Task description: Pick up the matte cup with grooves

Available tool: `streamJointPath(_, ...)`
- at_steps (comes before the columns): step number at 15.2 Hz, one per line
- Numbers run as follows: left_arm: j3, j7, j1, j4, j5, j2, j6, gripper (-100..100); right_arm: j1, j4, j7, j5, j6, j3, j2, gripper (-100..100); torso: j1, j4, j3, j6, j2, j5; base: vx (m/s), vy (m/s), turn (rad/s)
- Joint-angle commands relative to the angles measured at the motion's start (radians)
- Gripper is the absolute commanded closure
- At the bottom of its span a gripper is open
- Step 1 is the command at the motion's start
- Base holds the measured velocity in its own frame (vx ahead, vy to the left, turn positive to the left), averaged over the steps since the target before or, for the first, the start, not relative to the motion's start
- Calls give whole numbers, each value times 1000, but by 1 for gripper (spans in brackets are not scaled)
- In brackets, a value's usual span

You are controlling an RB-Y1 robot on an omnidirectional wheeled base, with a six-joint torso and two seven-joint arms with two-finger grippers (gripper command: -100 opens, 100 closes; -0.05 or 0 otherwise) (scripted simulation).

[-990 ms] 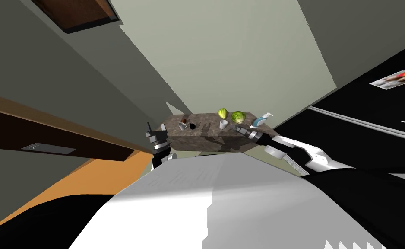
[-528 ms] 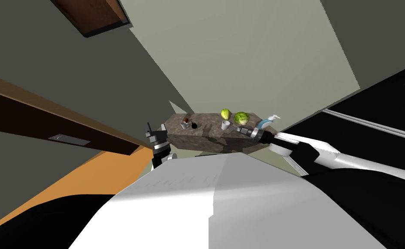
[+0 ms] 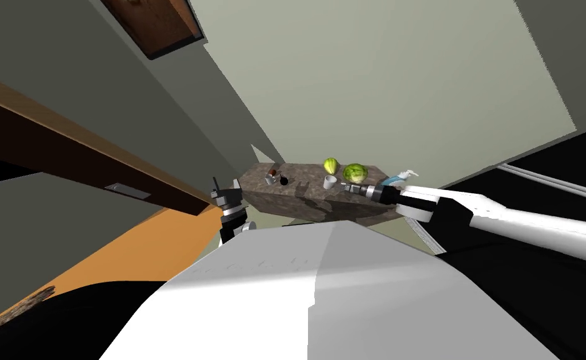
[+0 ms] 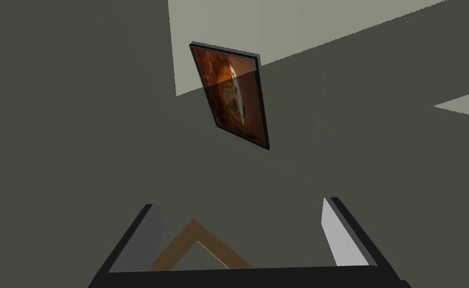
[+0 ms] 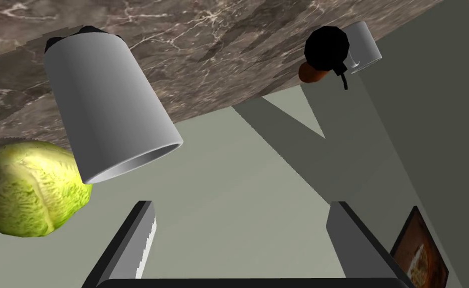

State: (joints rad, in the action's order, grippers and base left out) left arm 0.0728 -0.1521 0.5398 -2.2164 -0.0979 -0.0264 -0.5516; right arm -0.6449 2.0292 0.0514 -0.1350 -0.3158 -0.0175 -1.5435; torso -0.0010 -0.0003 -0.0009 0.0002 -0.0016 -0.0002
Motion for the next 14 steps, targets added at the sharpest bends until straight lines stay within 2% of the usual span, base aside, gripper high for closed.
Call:
streamJointPath(1, 0, 0, 0, 0, 0, 0, 0, 0, -11, -13, -9, -7, 10, -2, -50, -100, 0, 0, 0, 0, 0, 0, -5, -18, 193)
streamJointPath(4, 0, 0, 0, 0, 0, 0, 0, 0, -11, -13, -9, -7, 10, -2, -111, -100, 0, 0, 0, 0, 0, 0, -5, -22, 113)
streamJointPath(5, 0, 0, 0, 0, 0, 0, 0, 0, -25, -25, -16, -14, 18, -3, -139, -100, 0, 0, 0, 0, 0, 0, -3, -22, 157)
streamJointPath(8, 0, 0, 0, 0, 0, 0, 0, 0, -25, -25, -16, -14, 18, -3, -197, -100, 0, 0, 0, 0, 0, 0, -4, -25, 126)
streamJointPath(9, 0, 0, 0, 0, 0, 0, 0, 0, -39, -36, -24, -20, 26, -4, -226, -100, 0, 0, 0, 0, 0, 0, -5, -15, 224)
streamJointPath(12, 0, 0, 0, 0, 0, 0, 0, 0, -39, -36, -24, -20, 26, -4, -281, -100, 0, 0, 0, 0, 0, 0, -7, -21, 102)
streamJointPath(14, 0, 0, 0, 0, 0, 0, 0, 0, -54, -47, -31, -27, 34, -6, -330, -100, 0, 0, 0, -1, 0, 0, -10, -22, 217)
